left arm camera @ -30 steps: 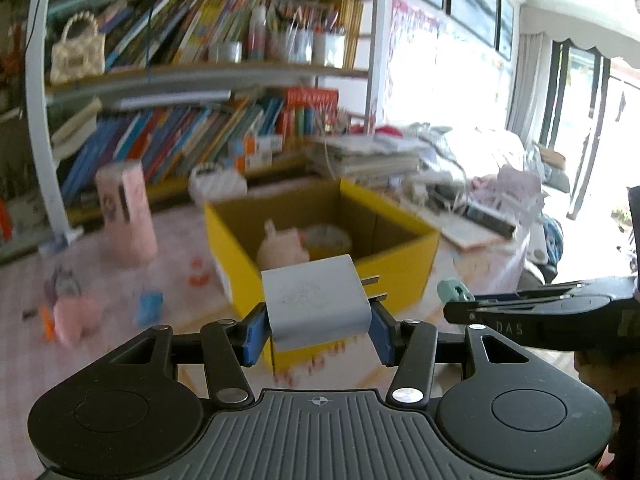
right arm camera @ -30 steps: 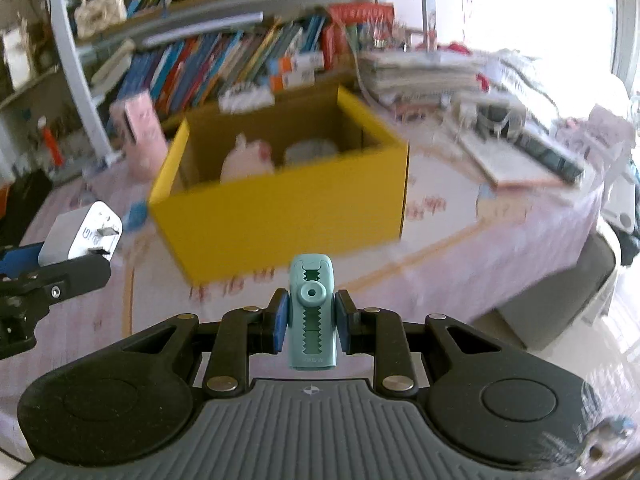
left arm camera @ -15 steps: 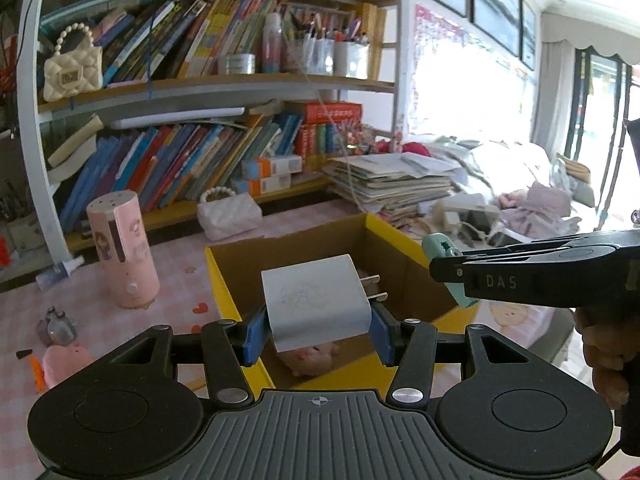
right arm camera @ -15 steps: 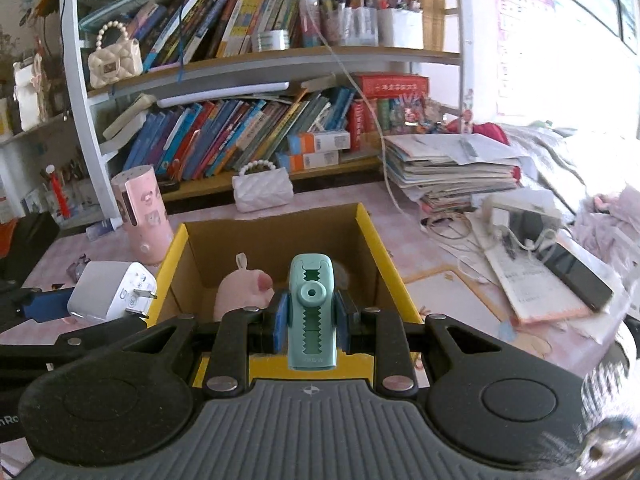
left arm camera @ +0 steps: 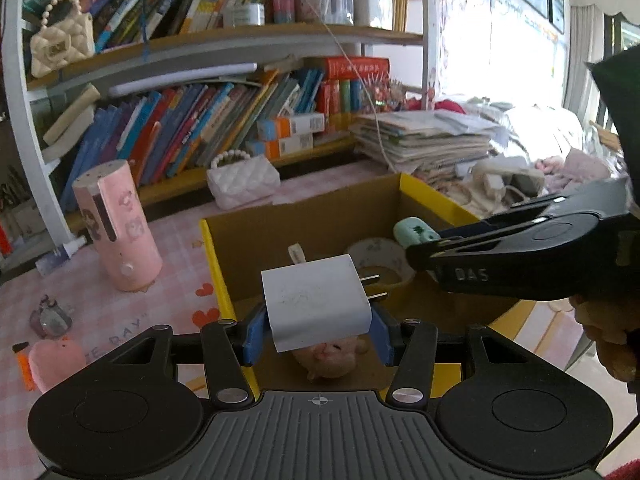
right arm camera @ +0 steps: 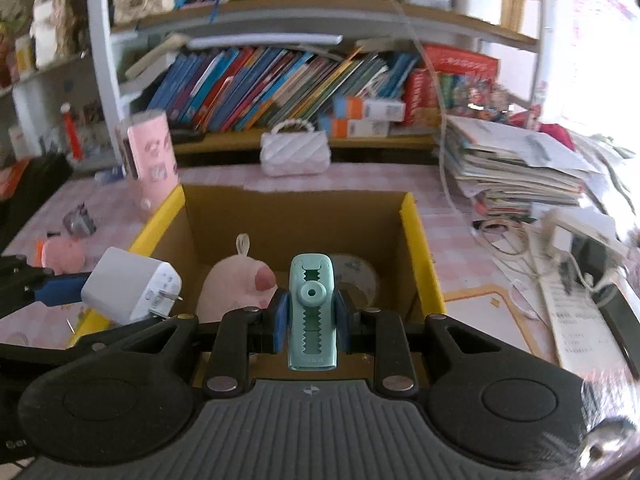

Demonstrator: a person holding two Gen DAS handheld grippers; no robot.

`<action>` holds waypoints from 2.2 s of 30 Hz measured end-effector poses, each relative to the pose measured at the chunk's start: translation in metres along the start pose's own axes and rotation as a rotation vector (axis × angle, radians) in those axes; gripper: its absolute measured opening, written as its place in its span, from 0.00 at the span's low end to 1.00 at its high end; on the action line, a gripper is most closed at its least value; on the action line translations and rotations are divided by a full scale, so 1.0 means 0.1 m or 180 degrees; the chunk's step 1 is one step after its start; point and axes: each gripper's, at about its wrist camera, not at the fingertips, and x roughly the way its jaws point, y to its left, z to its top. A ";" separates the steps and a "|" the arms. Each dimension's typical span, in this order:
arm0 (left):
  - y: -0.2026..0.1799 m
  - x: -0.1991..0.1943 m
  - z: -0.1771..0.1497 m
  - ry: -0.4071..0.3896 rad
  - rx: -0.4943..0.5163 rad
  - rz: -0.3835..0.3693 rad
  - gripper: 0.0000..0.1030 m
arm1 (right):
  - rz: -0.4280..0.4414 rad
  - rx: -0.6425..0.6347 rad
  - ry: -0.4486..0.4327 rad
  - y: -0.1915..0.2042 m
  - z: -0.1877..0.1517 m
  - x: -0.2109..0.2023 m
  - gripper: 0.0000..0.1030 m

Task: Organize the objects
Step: 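Open the left tool to drop the charger into the box while the right tool releases the stapler inside, then withdraw both open tools from the yellow box back over the table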

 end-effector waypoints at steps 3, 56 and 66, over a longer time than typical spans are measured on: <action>-0.02 0.11 0.01 0.0077 0.0035 0.0038 0.49 | 0.0065 -0.0127 0.0075 -0.01 0.04 0.15 0.22; 0.10 -0.70 -0.21 -0.0696 -0.0352 0.0328 0.85 | -0.0666 0.0536 -0.0561 -0.15 -0.28 -0.57 0.57; 0.20 -0.93 -0.59 -0.0462 -0.0387 0.0316 0.85 | -0.0847 0.0727 -0.0321 0.19 -0.75 -0.86 0.59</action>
